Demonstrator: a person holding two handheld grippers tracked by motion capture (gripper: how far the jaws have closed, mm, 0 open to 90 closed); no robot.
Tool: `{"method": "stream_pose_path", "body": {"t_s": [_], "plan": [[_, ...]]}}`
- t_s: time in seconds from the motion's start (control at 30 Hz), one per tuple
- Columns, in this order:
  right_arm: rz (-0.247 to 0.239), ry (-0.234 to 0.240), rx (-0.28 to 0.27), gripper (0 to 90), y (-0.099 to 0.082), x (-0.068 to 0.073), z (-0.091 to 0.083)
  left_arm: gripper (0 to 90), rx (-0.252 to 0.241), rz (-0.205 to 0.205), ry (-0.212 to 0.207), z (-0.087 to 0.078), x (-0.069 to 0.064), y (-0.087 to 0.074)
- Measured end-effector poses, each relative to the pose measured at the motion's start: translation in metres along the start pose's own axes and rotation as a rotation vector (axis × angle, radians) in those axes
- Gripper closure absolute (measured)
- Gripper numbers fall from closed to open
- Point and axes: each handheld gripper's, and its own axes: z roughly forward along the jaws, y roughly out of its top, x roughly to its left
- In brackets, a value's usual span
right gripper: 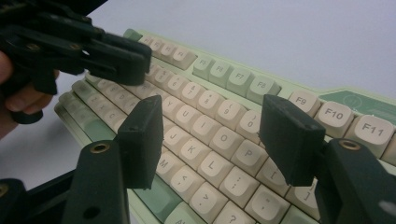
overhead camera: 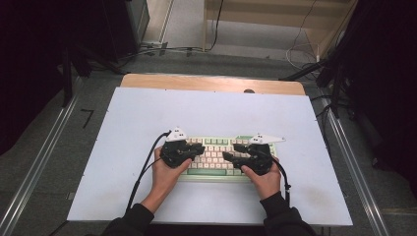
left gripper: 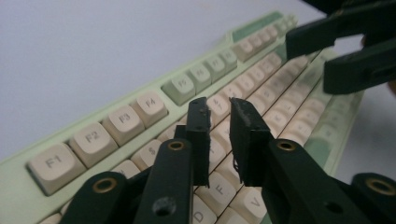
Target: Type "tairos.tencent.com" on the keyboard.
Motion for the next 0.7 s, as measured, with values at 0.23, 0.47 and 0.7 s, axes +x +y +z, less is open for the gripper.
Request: {"method": "stream_pose_path", "body": {"t_s": [0.23,0.47,0.7], "plan": [[-0.003,0.000,0.001,38.4,0.000,0.000,-0.001,54.2,-0.080,-0.089,-0.028,-0.019,0.009,0.002],[-0.024,0.003,0.001,54.1,0.000,0.000,-0.002,49.1,-0.121,-0.103,-0.006,-0.041,0.017,-0.003],[-0.058,0.011,-0.019,85.7,0.000,0.004,-0.009,46.2,-0.128,-0.111,0.021,-0.054,0.025,-0.010]]}}
